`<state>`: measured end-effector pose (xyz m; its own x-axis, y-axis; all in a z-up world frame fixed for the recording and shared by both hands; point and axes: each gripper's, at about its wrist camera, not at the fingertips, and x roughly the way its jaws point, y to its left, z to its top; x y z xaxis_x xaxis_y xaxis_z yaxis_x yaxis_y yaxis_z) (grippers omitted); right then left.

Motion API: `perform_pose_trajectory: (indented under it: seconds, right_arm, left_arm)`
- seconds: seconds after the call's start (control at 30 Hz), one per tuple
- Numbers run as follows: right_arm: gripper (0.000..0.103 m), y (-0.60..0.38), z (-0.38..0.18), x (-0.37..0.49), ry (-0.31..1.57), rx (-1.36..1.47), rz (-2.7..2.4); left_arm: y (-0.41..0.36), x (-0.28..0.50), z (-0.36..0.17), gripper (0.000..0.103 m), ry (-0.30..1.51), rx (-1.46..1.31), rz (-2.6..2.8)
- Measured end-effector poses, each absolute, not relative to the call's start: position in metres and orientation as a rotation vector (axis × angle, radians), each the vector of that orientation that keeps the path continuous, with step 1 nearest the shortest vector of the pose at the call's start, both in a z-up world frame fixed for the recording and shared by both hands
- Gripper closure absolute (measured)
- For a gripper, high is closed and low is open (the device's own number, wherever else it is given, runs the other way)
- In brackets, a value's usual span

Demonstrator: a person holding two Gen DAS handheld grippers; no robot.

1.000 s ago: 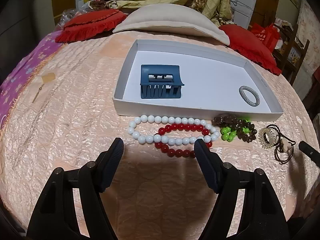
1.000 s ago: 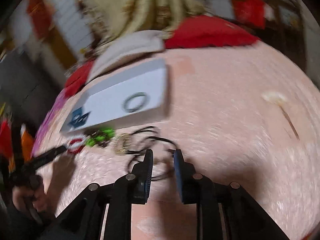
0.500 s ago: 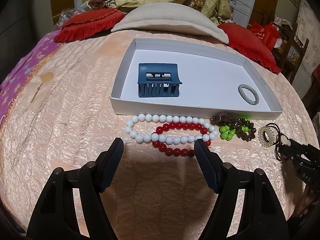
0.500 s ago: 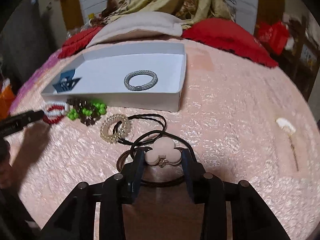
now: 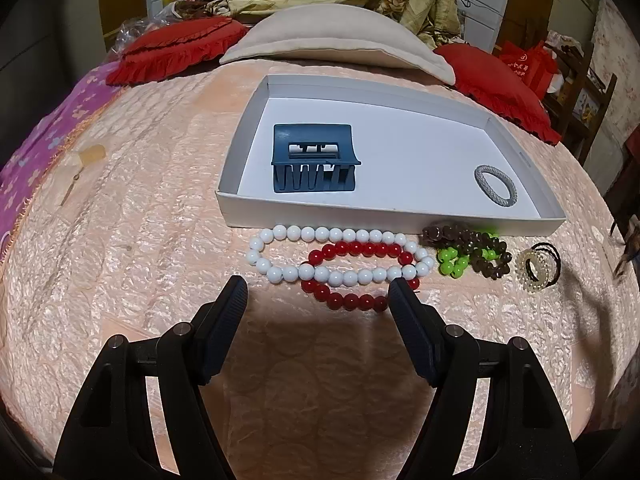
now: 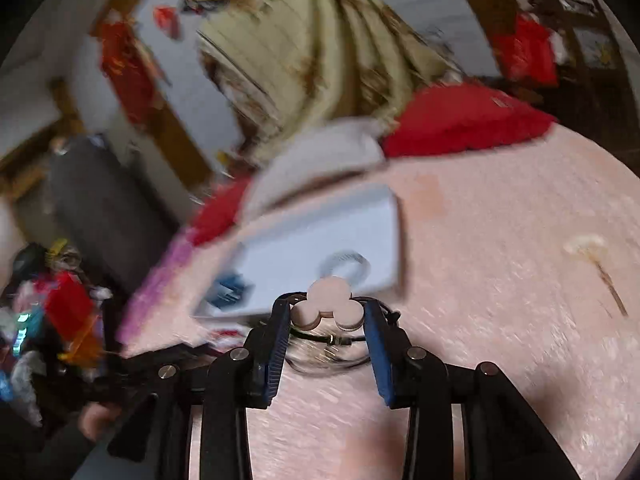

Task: Organize jewelry
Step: 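Lift the flower hair tie with the right tool while the left tool grasps a black hair tie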

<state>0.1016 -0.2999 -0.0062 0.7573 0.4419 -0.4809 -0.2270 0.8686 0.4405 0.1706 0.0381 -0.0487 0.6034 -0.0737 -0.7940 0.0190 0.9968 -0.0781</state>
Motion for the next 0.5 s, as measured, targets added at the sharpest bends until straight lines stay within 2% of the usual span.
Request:
perform_pose_trajectory:
  seconds: [0.07, 0.17, 0.23, 0.3, 0.37, 0.5]
  right_arm:
    - [0.067, -0.289, -0.016, 0.111, 0.695, 0.291, 0.308]
    - [0.067, -0.280, -0.008, 0.101, 0.638, 0.273, 0.342]
    - [0.067, -0.276, -0.015, 0.108, 0.696, 0.217, 0.303]
    - [0.067, -0.281, -0.016, 0.104, 0.691, 0.306, 0.368]
    - [0.067, -0.274, -0.016, 0.104, 0.699, 0.218, 0.337]
    - [0.067, -0.281, -0.020, 0.103, 0.710, 0.305, 0.381]
  left_arm:
    - [0.037, 0.171, -0.049, 0.030, 0.923, -0.061, -0.058]
    - [0.033, 0.169, -0.047, 0.030, 0.910, -0.068, -0.081]
    - [0.028, 0.168, -0.046, 0.030, 0.903, -0.056, -0.095]
    - [0.025, 0.167, -0.046, 0.030, 0.899, -0.055, -0.104]
    - [0.021, 0.166, -0.045, 0.030, 0.896, -0.055, -0.121]
    - [0.014, 0.163, -0.041, 0.030, 0.875, -0.054, -0.171]
